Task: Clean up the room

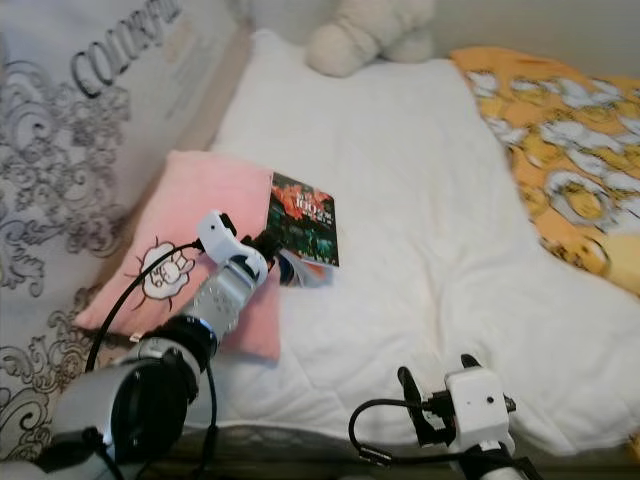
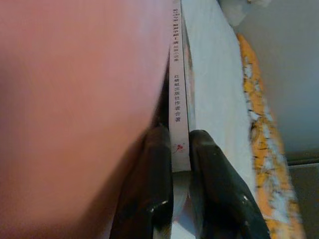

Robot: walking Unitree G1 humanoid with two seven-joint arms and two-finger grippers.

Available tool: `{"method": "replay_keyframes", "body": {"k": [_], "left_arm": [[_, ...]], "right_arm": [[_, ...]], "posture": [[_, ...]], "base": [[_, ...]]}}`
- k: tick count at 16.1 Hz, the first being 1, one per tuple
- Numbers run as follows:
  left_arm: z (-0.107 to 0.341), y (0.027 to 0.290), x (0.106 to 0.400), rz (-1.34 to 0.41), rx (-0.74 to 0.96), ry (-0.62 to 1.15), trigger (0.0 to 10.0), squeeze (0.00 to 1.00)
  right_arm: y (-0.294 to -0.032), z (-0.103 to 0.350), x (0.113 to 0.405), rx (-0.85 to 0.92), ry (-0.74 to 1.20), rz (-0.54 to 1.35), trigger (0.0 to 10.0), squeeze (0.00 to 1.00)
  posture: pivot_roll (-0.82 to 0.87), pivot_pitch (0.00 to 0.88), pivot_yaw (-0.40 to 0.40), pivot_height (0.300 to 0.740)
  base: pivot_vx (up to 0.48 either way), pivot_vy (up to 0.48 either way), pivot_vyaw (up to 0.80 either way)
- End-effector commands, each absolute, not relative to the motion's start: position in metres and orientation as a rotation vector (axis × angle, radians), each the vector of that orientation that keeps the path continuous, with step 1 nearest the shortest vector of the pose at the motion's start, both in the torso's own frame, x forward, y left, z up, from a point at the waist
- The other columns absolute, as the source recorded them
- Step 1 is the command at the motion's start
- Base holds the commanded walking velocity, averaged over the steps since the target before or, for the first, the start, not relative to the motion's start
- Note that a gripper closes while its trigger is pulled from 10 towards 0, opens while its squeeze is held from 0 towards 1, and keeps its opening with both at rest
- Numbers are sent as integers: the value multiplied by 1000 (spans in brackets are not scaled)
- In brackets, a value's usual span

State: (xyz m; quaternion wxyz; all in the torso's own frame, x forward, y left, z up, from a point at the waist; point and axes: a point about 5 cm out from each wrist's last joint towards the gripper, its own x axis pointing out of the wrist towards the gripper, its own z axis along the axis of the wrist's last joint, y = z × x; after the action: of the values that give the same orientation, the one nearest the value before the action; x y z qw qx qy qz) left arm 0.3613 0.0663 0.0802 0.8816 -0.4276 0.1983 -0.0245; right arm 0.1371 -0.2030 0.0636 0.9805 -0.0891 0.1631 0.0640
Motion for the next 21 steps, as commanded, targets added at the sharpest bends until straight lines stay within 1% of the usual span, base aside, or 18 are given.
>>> {"method": "replay_keyframes", "body": {"k": [1, 2, 3, 4, 5, 6, 7, 8, 9, 11, 12, 13, 14, 16, 18, 19, 20, 21], "left_arm": [[92, -20, 340, -185, -1052, 538, 10000, 0], [92, -22, 339, -187, -1054, 537, 10000, 0], [102, -30, 340, -245, -1028, 502, 10000, 0], [131, -51, 343, -412, -872, 376, 10000, 0], [153, -68, 341, -529, -798, 286, 10000, 0], [164, -77, 338, -588, -890, 276, 10000, 0], [169, -78, 339, -596, -964, 273, 10000, 0], [171, -77, 339, -594, -982, 268, 10000, 0], [182, -78, 340, -619, -991, 215, 10000, 0], [194, -79, 340, -641, -1050, 195, 10000, 0], [184, -76, 341, -584, -1134, 269, 10000, 0], [156, -70, 339, -481, -1163, 383, 10000, 0], [134, -67, 333, -431, -1180, 460, 10000, 0], [113, -77, 316, -464, -1138, 541, 10000, 0], [122, -106, 297, -573, -1138, 573, 10000, 0], [125, -112, 293, -605, -1131, 574, 10000, 0], [113, -114, 286, -582, -1105, 633, 10000, 0], [100, -111, 282, -529, -1082, 680, 10000, 0]], "right_arm": [[-206, 65, 136, -183, 346, 120, 10000, 0], [-206, 64, 136, -183, 348, 120, 10000, 0], [-206, 64, 136, -184, 352, 119, 10000, 0], [-206, 64, 137, -183, 352, 112, 10000, 0], [-206, 64, 138, -181, 350, 108, 10000, 0], [-205, 61, 138, -174, 359, 99, 10000, 0], [-205, 57, 137, -169, 367, 93, 10000, 0], [-205, 56, 137, -168, 370, 92, 10000, 0], [-205, 53, 137, -169, 376, 94, 10000, 0], [-204, 52, 138, -167, 378, 95, 10000, 0], [-203, 50, 137, -166, 387, 100, 10000, 0], [-202, 48, 136, -170, 402, 110, 10000, 0], [-202, 46, 136, -171, 407, 115, 10000, 0], [-203, 45, 136, -175, 413, 124, 10000, 0], [-203, 44, 137, -178, 418, 134, 10000, 0], [-203, 44, 138, -180, 419, 134, 10000, 0], [-203, 43, 138, -181, 421, 136, 10000, 0], [-203, 42, 139, -181, 423, 137, 10000, 0]], "posture": [[-315, 90, -39, 740], [-311, 84, -36, 740], [-303, 80, -33, 740], [-289, 70, -33, 740], [-283, 69, -29, 740], [-275, 65, -20, 740], [-265, 66, -19, 740], [-263, 66, -17, 740], [-255, 64, -16, 740], [-252, 62, -15, 740], [-249, 68, -18, 740], [-248, 70, -23, 740], [-248, 72, -28, 740], [-244, 74, -36, 740], [-245, 72, -38, 740], [-243, 72, -39, 740], [-243, 69, -37, 740], [-244, 69, -38, 740]], "base": [[0, 0, 0], [0, 0, 0], [0, 0, 0], [0, 0, 0], [0, 0, 0], [0, 0, 0], [0, 0, 0], [0, 0, 0], [0, 0, 0], [0, 0, 0], [0, 0, 0], [0, 0, 0], [0, 0, 0], [0, 0, 0], [0, 0, 0], [0, 0, 0], [0, 0, 0], [0, 0, 0]]}}
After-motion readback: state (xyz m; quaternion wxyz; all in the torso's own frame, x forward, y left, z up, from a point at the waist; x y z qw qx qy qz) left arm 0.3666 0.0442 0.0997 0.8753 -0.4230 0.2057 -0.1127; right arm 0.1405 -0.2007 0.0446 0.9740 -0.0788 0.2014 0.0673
